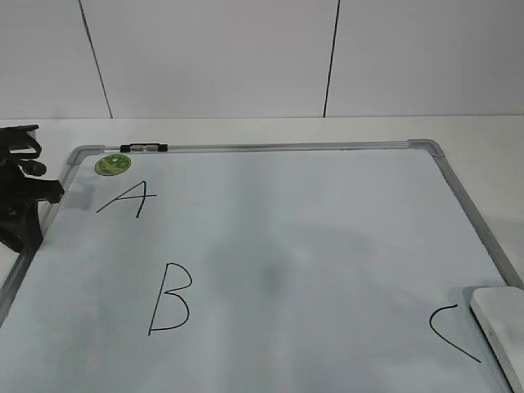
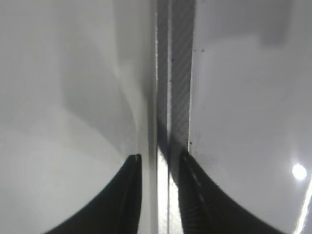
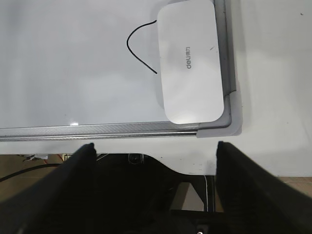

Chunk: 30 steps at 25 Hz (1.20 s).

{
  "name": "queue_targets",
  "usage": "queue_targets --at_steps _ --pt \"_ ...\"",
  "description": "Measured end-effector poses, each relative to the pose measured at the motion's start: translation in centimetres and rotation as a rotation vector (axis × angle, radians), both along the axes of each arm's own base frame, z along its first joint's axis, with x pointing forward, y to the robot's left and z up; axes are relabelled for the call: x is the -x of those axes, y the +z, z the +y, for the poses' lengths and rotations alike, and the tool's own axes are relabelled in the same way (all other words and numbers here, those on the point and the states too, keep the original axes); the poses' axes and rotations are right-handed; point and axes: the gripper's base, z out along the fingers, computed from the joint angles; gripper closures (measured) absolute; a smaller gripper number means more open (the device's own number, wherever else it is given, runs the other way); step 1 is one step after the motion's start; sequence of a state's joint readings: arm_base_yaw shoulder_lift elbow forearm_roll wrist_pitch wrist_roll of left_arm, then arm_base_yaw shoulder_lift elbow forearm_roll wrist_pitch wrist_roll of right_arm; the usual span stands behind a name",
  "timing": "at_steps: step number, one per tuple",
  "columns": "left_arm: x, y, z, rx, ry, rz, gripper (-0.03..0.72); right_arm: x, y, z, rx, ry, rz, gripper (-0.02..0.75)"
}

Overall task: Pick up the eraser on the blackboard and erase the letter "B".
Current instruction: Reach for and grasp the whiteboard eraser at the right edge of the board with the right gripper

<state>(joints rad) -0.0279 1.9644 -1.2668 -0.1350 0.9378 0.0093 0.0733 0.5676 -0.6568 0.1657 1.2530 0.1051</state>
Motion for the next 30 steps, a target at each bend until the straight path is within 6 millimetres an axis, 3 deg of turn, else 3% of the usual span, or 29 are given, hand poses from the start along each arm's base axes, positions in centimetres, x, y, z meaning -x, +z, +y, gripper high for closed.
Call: queue_targets --at_steps 5,17,23,30 --pt "0.0 0.0 0.0 0.002 0.001 0.000 0.653 0.0 0.0 0.0 0.000 -0.001 0.000 0.154" --pt "0.0 0.0 0.0 0.003 0.002 0.003 0.661 -0.6 -0.2 0.0 0.005 -0.003 0.034 0.152" --pt "0.0 0.0 0.0 0.003 0.002 0.003 0.661 -2.9 -1.5 -0.1 0.042 -0.019 0.172 0.097" --pt "0.0 0.0 0.0 0.003 0.002 0.003 0.660 -6.1 -3.4 -0.1 0.090 0.017 0.274 0.083"
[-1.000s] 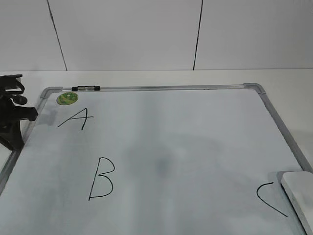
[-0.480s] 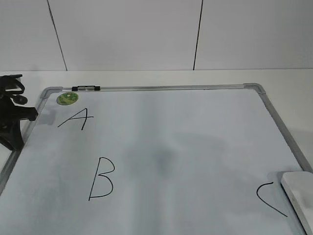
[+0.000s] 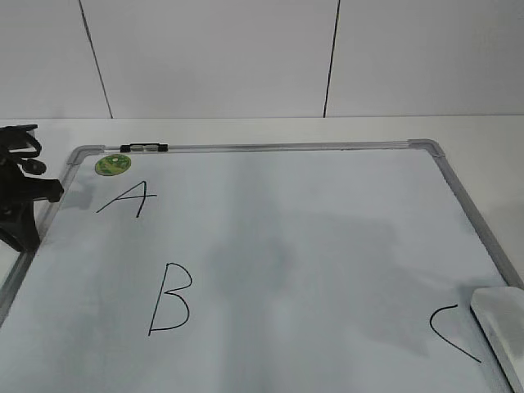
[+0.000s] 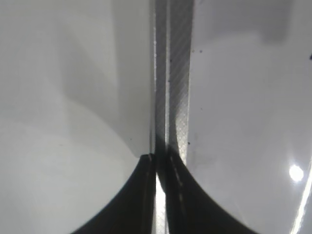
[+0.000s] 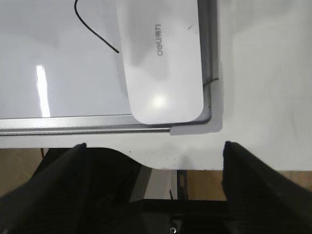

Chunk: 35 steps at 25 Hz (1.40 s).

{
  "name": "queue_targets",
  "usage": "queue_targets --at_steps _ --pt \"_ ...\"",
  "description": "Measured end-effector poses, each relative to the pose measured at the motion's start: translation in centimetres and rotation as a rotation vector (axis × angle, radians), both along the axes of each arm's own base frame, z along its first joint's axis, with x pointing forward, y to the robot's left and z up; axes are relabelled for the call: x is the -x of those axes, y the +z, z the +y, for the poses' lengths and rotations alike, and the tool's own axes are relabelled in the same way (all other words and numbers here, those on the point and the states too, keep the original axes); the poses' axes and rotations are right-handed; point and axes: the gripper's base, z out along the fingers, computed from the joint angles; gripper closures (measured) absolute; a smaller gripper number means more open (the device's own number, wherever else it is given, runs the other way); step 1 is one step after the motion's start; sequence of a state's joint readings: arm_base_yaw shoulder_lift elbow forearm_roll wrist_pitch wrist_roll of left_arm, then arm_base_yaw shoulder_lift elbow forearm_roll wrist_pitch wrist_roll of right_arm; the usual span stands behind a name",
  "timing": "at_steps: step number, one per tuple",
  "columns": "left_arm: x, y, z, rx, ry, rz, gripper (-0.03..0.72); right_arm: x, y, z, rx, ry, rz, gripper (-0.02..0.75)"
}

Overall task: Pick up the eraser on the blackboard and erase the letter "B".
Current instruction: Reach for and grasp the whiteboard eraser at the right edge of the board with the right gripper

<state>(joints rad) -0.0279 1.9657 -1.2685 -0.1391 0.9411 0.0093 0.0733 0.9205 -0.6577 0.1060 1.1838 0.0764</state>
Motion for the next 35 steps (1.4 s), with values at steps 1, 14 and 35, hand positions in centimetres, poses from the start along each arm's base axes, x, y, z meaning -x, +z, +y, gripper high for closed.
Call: queue_targets --at_steps 1,14,35 --pt "0.0 0.0 0.0 0.000 0.000 0.000 0.660 -0.7 -0.5 0.0 0.004 0.008 0.017 0.083" --pt "0.0 0.0 0.0 0.000 0.000 0.000 0.660 -5.6 -4.7 0.3 0.032 0.043 0.146 0.080" --pt "0.0 0.0 0.0 0.000 0.000 0.000 0.660 -9.3 -7.1 0.4 0.055 0.065 0.196 0.079"
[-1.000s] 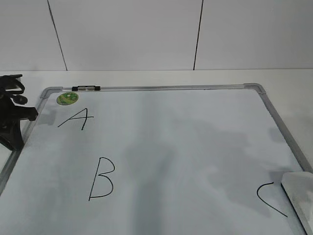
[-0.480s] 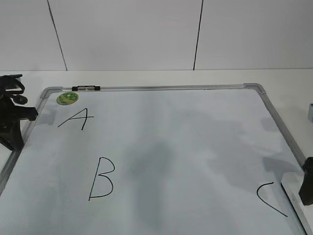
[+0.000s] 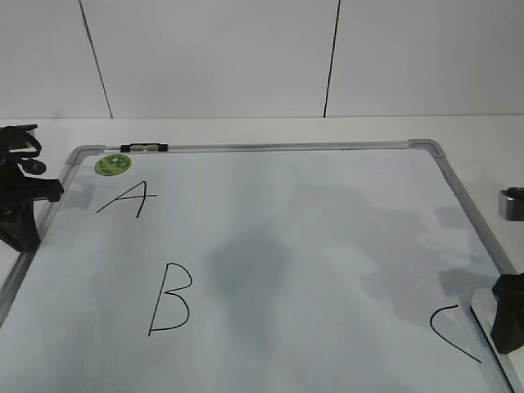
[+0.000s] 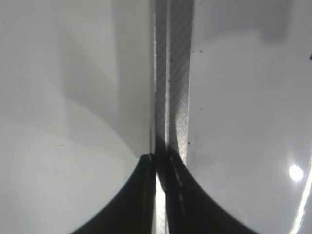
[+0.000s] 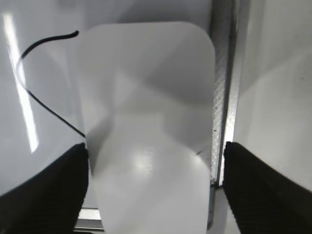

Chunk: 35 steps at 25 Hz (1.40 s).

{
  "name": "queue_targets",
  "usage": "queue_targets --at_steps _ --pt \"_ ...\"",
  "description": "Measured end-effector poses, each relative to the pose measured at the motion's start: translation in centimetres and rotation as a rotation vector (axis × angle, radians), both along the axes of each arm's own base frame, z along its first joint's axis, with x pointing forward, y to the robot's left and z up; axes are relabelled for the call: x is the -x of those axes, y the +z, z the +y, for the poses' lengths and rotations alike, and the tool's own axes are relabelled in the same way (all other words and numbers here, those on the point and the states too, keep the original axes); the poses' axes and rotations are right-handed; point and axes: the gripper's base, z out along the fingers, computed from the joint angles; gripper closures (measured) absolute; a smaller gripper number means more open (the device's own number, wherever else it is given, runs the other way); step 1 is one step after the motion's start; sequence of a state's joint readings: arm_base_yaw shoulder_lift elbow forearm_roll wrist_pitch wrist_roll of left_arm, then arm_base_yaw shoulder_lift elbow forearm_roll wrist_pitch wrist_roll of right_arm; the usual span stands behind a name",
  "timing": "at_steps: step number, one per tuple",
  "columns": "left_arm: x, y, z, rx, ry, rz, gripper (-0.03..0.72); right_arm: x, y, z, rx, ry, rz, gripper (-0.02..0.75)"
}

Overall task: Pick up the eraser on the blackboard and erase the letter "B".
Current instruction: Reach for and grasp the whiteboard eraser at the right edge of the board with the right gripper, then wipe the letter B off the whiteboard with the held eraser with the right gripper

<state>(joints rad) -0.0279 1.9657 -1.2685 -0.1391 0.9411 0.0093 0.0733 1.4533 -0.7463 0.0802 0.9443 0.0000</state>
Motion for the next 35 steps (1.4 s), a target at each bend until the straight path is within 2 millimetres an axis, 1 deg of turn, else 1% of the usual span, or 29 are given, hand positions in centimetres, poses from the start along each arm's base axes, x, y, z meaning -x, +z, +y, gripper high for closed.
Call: queue_targets --at_steps 15,19,23,27,35 --pt "0.0 0.0 0.0 0.000 0.000 0.000 0.659 -0.8 -1.6 0.1 0.005 0.005 0.061 0.083" --pt "0.0 0.0 0.0 0.000 0.000 0.000 0.658 -1.0 -1.4 0.1 0.004 0.005 0.051 0.108" --pt "0.0 0.0 0.0 0.000 0.000 0.000 0.658 -1.0 -1.4 0.1 0.003 0.004 0.050 0.175" --pt "0.0 0.0 0.0 0.000 0.000 0.000 0.657 -1.0 -1.4 0.1 0.003 -0.002 0.053 0.190" --pt "0.0 0.0 0.0 0.000 0.000 0.000 0.657 -0.9 -1.4 0.1 0.003 -0.001 0.058 0.192"
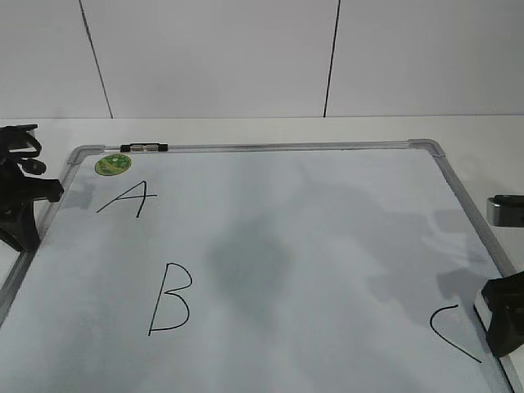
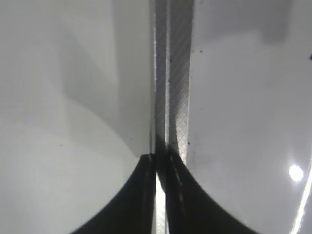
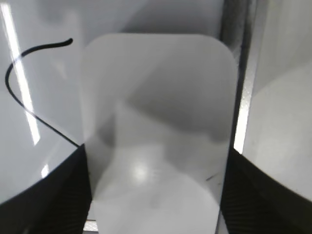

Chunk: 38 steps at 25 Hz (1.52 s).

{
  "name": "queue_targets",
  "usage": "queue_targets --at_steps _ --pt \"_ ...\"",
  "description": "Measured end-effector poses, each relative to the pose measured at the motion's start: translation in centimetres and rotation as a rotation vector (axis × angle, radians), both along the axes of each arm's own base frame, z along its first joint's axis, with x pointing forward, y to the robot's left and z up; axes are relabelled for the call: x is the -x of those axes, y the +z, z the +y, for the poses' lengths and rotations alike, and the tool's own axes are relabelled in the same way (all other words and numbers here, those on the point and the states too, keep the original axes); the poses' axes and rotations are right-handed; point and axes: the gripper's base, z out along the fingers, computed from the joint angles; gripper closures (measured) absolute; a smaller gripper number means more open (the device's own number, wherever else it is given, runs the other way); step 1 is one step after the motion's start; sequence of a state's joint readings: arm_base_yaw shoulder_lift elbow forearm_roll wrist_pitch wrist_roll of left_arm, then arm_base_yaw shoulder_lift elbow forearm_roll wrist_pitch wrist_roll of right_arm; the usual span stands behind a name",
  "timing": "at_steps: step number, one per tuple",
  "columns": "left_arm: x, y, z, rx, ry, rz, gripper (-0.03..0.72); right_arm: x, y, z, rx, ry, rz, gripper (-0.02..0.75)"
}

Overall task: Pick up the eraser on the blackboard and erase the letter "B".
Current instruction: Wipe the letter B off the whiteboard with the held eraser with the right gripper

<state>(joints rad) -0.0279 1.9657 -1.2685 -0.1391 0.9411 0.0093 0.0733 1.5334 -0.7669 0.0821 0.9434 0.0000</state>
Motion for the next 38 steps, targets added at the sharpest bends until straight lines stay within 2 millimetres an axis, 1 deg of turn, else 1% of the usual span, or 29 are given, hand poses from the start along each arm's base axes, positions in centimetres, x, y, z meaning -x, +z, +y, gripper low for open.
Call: queue_targets --at_steps 11,20,24,27,32,38 --pt "0.0 0.0 0.0 0.000 0.000 0.000 0.657 0.1 0.0 0.1 -0.006 -0.004 0.011 0.193" --pt "0.0 0.0 0.0 -0.005 -0.005 -0.003 0.657 0.6 0.2 0.3 -0.037 -0.024 0.066 0.193" --pt "0.0 0.0 0.0 -0.005 -0.005 -0.003 0.657 0.6 0.9 0.3 -0.035 -0.019 0.055 0.193" --pt "0.0 0.0 0.0 -0.005 -0.005 -0.003 0.657 0.1 1.5 0.3 -0.028 -0.010 0.045 0.193" --pt "0.0 0.0 0.0 -0.002 -0.003 -0.002 0.657 -1.0 3.4 0.3 -0.028 -0.001 0.018 0.193" --pt "0.0 0.0 0.0 -0.002 -0.003 -0.002 0.657 -0.8 4.1 0.4 -0.032 0.004 0.067 0.193"
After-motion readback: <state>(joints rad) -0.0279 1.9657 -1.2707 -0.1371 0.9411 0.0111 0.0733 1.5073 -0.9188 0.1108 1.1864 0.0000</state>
